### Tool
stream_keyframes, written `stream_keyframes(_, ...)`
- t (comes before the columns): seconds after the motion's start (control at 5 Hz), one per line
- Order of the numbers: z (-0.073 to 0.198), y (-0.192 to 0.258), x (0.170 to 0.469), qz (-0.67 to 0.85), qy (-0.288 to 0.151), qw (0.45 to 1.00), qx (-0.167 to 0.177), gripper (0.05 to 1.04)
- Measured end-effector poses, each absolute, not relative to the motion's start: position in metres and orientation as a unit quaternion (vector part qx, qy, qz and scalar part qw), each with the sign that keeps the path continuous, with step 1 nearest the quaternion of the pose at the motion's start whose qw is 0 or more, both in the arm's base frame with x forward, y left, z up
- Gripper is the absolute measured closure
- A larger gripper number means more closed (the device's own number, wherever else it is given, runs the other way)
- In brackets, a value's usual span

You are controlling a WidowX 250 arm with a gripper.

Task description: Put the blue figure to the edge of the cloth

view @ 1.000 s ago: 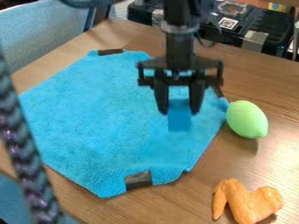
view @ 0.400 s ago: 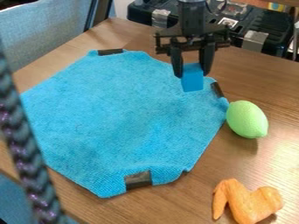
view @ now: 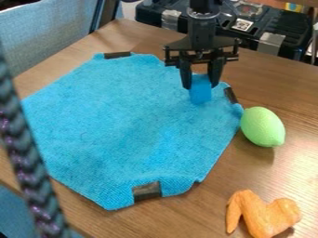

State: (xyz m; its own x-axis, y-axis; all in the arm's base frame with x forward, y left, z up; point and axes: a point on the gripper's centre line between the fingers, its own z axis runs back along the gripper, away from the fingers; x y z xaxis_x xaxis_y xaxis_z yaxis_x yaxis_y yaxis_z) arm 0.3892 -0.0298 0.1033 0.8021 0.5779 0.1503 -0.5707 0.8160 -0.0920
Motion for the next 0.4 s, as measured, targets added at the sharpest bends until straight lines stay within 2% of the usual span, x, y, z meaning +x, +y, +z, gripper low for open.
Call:
stream_keyframes(0.2,0.0955,-0.0291,0.3861,0.297,-0.084,0.951,-0.019,0.193)
stream_keyframes(0.4,0.0977,-0.0315,0.3809,0.289,-0.081,0.953,-0.026,0.075)
